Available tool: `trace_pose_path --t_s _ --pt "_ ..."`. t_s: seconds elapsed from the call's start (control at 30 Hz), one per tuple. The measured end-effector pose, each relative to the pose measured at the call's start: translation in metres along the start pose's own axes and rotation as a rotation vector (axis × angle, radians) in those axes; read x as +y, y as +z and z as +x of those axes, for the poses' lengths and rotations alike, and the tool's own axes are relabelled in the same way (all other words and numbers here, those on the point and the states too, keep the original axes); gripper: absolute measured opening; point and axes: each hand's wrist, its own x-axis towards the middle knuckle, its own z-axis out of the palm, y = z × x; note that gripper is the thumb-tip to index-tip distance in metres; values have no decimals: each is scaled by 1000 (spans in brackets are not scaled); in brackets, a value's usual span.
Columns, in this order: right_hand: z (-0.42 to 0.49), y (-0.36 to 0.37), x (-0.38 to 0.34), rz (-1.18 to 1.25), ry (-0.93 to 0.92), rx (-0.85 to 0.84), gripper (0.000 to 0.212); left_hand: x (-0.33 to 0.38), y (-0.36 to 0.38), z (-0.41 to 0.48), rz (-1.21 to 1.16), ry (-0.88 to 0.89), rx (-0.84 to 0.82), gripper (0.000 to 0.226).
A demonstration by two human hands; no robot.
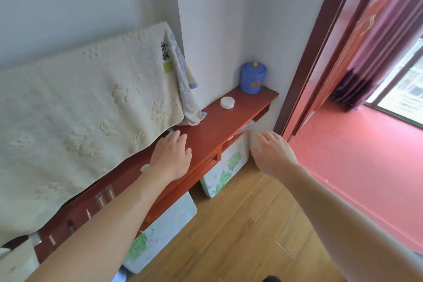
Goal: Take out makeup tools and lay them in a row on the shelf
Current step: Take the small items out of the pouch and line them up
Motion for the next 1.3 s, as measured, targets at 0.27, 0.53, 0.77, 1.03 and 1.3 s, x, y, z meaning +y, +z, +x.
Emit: trace_pose_path --t_s 0.27,0.53,0.77,1.03,1.3 --pt "49 -16 88 36 -80 29 38 73 13 65 19 -44 11 54" --pt "122 -39 163 -75 -206 -13 29 136 19 115 -3 -166 25 53" --pt "217 -18 173 -52 -252 -37 37 123 37 180 5 -227 26 54" --pt "320 2 185 -88 -275 -55 25 100 63 268 -25 -257 -50 53" --pt "418 29 165 -154 -458 -223 46 84 72 313 -29 -401 -81 48"
